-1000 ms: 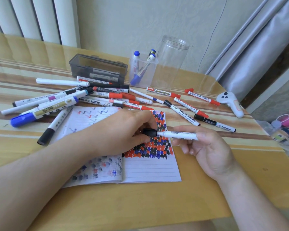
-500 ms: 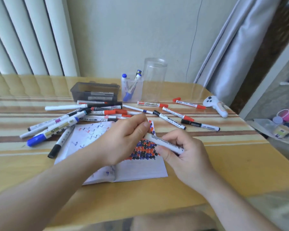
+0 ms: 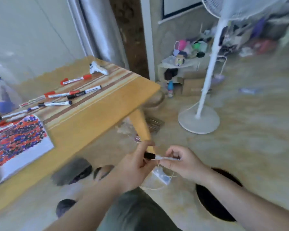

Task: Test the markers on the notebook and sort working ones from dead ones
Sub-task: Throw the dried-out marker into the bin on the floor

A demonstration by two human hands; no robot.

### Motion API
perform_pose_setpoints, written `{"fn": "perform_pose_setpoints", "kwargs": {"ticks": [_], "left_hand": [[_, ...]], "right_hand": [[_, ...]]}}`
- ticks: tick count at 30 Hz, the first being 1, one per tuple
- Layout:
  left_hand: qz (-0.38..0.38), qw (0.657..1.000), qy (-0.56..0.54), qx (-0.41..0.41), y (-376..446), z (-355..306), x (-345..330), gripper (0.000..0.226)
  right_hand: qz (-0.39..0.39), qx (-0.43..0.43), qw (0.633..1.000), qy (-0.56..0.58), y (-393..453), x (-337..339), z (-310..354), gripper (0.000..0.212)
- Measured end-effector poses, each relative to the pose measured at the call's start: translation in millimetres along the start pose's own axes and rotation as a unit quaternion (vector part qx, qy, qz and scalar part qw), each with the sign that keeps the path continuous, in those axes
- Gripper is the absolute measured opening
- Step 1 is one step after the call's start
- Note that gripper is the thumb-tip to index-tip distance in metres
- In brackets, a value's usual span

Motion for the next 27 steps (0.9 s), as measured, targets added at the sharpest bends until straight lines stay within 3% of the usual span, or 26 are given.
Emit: {"fn": "perform_pose_setpoints", "kwargs": {"ticks": [2, 5, 7, 11, 13, 17, 20, 22, 27], "left_hand": [[0.032, 0.997, -0.029, 0.065, 12.2, 25.2, -60.2, 0.044], [0.11, 0.986, 0.016, 0.123, 13.5, 58.8, -130.5, 0.025], [0.154, 0.979, 0.078, 0.109, 13.4, 59.5, -147.1, 0.017], [0.135, 0.983, 0.064, 0.105, 20.6, 62.1, -140.1, 0.019], [0.135, 0.984, 0.066, 0.097, 20.9, 62.5, -140.1, 0.02], [0.121, 0.99, -0.001, 0.067, 27.7, 37.1, -124.3, 0.022], [0.049, 0.998, -0.027, 0.008, 35.3, 12.5, -49.0, 0.022], [-0.01, 0.999, -0.028, -0.036, 31.1, -3.2, 19.7, 0.024], [-0.164, 0.983, 0.001, -0.083, -20.2, -6.1, 194.7, 0.019]], "right_hand": [[-0.055, -0.089, 0.994, 0.015, -34.3, 35.9, -74.3, 0.035], [-0.143, -0.258, 0.95, 0.102, -87.2, 75.6, -197.0, 0.013], [-0.166, -0.361, 0.911, 0.107, -119.8, 88.2, -262.4, 0.023], [-0.231, -0.425, 0.862, 0.149, -146.5, 94.0, -299.4, 0.047], [-0.222, -0.412, 0.875, 0.122, -135.1, 86.7, -289.2, 0.049], [-0.14, -0.296, 0.945, 0.016, -74.5, 54.9, -221.9, 0.031], [-0.069, -0.139, 0.988, 0.02, -6.3, 9.0, -95.1, 0.025], [-0.015, -0.038, 0.997, 0.068, 30.3, -21.9, 0.8, 0.027], [0.082, 0.191, 0.978, 0.03, 74.5, -96.5, 211.8, 0.033]]}}
Point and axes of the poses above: each hand's wrist, its own y-axis towards the middle knuckle, its own x-axis out of the back of the hand, z = x × y, the point moved 10 cm from there along y, towards the middle knuckle, and after that the axes turned 1 degree about x, right-handed, at the moved point
